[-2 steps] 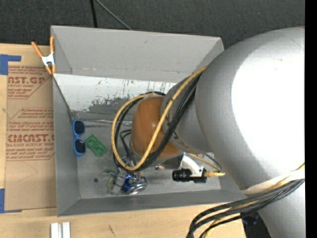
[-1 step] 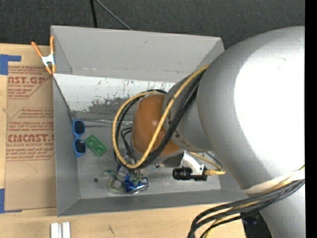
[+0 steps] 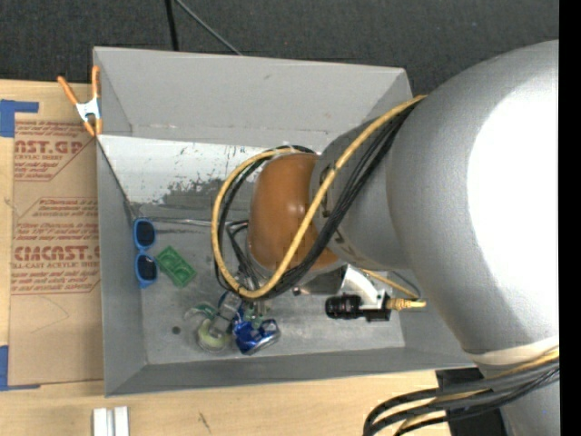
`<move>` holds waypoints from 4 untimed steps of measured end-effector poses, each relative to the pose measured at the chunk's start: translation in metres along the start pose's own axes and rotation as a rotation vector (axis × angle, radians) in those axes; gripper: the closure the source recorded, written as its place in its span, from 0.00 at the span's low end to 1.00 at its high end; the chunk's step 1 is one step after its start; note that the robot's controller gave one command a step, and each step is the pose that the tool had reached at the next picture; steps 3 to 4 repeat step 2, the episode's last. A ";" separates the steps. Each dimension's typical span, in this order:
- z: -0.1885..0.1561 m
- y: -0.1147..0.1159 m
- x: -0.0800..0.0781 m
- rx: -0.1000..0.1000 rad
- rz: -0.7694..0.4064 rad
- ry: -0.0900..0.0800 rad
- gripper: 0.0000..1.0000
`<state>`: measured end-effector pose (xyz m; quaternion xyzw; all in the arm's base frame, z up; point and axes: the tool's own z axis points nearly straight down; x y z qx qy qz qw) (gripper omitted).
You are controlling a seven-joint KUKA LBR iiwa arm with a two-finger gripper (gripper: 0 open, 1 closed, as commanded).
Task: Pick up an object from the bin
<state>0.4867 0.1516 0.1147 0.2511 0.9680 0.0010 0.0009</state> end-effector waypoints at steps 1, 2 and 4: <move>-0.041 0.001 0.000 0.000 -0.002 0.000 1.00; -0.052 0.002 0.000 0.001 -0.003 0.001 1.00; -0.052 0.002 0.000 0.001 -0.003 0.001 1.00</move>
Offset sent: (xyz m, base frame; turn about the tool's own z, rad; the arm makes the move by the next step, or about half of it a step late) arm 0.0001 0.0000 0.0390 0.0000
